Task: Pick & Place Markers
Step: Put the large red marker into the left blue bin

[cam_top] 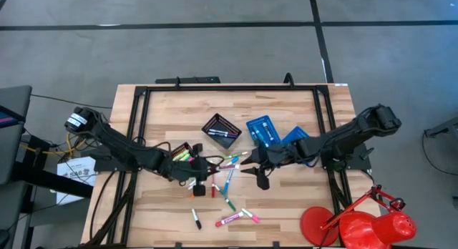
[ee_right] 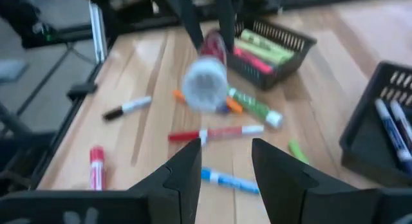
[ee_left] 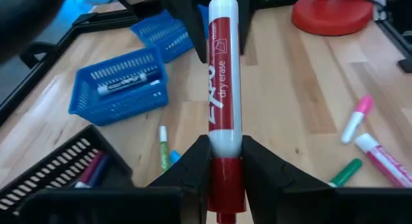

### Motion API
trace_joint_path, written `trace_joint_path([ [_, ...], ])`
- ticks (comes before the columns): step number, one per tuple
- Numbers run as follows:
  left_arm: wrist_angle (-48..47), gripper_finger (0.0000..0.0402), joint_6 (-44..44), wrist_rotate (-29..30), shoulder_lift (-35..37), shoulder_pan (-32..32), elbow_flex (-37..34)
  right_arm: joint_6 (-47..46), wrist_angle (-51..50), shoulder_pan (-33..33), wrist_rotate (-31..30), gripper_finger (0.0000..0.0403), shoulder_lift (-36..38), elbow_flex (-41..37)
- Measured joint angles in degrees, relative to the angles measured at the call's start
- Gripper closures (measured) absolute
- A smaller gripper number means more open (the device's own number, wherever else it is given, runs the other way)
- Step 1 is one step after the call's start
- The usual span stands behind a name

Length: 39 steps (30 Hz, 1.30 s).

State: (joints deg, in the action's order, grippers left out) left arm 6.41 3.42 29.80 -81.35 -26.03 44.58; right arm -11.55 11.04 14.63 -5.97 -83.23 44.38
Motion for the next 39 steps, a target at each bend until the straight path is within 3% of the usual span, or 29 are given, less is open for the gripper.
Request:
trace_joint_path([
  [8,0.1,0.0334,-0.6,-0.4,0.1,2.4,0.0,1.4,12.7,-0.9,-0.2,0.0274,-4.3,0.1],
  [17,0.1,0.0333,-0.6,0.1,0.1,2.4,0.0,1.5,14.8,-1.4,-1.7,0.0279,-4.2,0.1],
  [27,0.6,0.0325,-0.6,0.2,0.1,2.4,0.0,1.5,14.8,-1.7,-1.7,0.0335,-4.2,0.1],
  [36,0.9,0.0289,-0.6,0.4,0.1,2.4,0.0,-1.0,15.0,-2.5,-1.9,0.0328,-4.2,0.1],
  [39,0.9,0.0272,-0.6,3.6,0.1,2.4,0.0,-3.4,13.9,-3.4,-3.7,0.0334,-4.2,0.1],
])
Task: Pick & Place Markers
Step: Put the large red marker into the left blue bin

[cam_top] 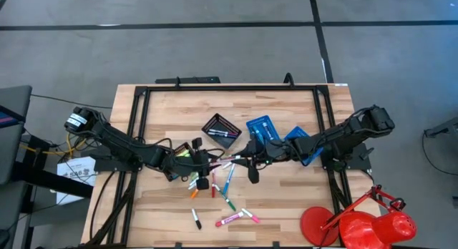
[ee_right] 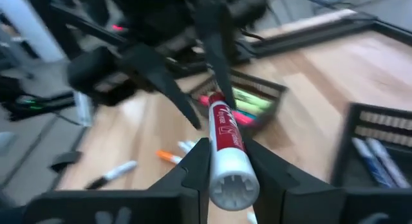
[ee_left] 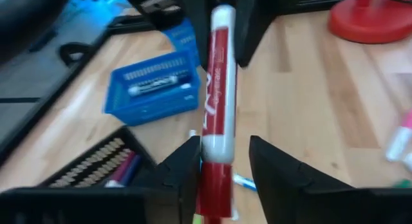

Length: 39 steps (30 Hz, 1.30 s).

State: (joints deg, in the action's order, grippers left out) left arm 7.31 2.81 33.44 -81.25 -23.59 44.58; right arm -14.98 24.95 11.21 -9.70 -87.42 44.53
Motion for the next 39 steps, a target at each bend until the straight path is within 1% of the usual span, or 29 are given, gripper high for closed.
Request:
trace_joint_path([
  [3,0.1,0.0260,0.3,2.7,0.0,0.0,0.0,-0.4,-3.2,-0.9,-2.6,0.0342,0.0,0.0],
  [9,0.1,0.0248,0.6,3.9,0.0,0.0,0.0,-2.0,-6.7,-1.6,-4.1,0.0335,1.0,0.0],
  [12,0.1,0.0247,0.6,3.9,0.0,0.0,0.0,-2.0,-9.4,-1.5,-6.8,0.0335,3.2,0.0],
  [15,0.6,0.0247,0.6,3.9,0.0,0.0,0.0,-3.0,-15.4,-0.7,-12.8,0.0337,7.2,0.0],
  [18,0.7,0.0247,0.6,3.9,0.0,0.0,0.0,-6.4,-24.0,1.2,-22.7,0.0336,12.1,0.0],
  [20,0.9,0.0247,0.6,3.9,0.0,0.0,0.0,-10.3,-31.1,2.7,-29.5,0.0336,15.1,0.0],
  [22,0.9,0.0247,0.6,3.9,0.0,0.0,0.0,-16.1,-38.1,4.2,-34.9,0.0336,17.3,0.0],
  [25,1.0,0.0247,0.6,3.9,0.0,0.0,0.0,-24.3,-46.5,5.1,-38.5,0.0336,18.6,0.0],
  [28,1.0,0.0247,0.6,3.9,0.0,0.0,0.0,-29.1,-51.6,4.3,-38.6,0.0336,17.5,0.0],
  [31,1.2,0.0247,0.6,3.9,0.0,0.0,0.0,-31.0,-52.9,2.3,-37.5,0.0336,14.8,0.0],
  [33,1.3,0.0247,0.6,3.9,0.0,0.0,0.0,-31.0,-52.8,0.6,-34.9,0.0336,13.3,0.0],
  [36,1.3,0.0247,0.6,3.9,0.0,0.0,0.0,-30.7,-52.5,-1.9,-29.3,0.0336,11.4,0.0],
  [39,1.5,0.0247,0.6,3.9,0.0,0.0,0.0,-30.7,-51.4,-3.9,-26.3,0.0335,9.4,0.0],
])
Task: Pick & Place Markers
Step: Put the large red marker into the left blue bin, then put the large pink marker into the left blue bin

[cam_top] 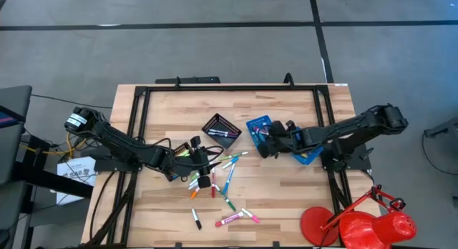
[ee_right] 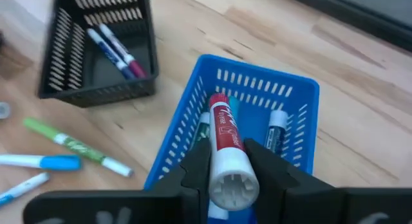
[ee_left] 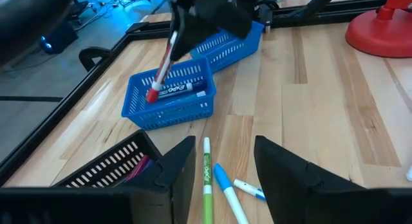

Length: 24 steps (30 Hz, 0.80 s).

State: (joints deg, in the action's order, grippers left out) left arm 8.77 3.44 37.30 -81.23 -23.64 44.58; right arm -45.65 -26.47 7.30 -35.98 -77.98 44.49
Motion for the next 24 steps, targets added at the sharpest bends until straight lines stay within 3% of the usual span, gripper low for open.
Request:
trace_joint_path([
  [8,0.6,0.0247,0.0,0.0,0.0,0.0,0.0,1.6,1.8,-1.4,0.6,0.0283,-5.1,0.0],
  [16,0.8,0.0247,0.0,0.0,0.0,0.0,0.0,1.6,2.9,-1.3,2.6,0.0209,-2.6,0.0],
  [24,1.1,0.0247,0.0,0.0,0.0,0.0,0.0,1.7,11.1,-1.0,7.4,0.0184,-1.4,0.0],
])
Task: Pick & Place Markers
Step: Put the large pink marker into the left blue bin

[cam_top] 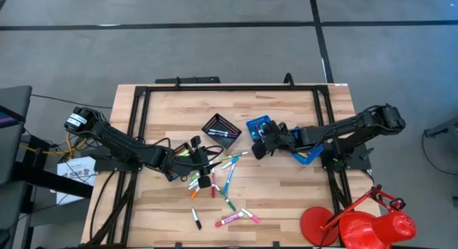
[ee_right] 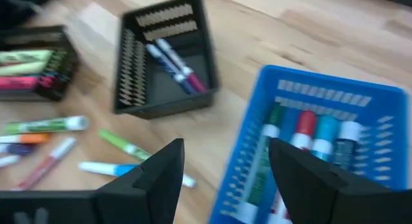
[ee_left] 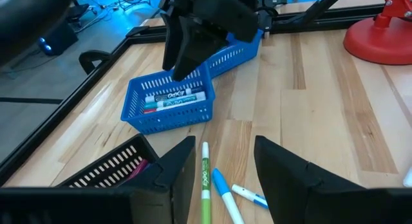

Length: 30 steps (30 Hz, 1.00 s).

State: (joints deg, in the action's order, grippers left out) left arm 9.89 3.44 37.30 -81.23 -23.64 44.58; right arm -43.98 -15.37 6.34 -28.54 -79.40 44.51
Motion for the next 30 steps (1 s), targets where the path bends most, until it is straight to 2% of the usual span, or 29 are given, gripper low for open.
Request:
trace_joint_path([
  [18,0.7,0.0247,0.0,0.0,0.0,0.0,0.0,0.9,2.2,0.0,4.5,0.0184,-0.1,0.0],
  [30,0.9,0.0247,0.0,0.0,0.0,0.0,0.0,0.8,2.2,1.3,4.6,0.0184,-0.2,0.0],
])
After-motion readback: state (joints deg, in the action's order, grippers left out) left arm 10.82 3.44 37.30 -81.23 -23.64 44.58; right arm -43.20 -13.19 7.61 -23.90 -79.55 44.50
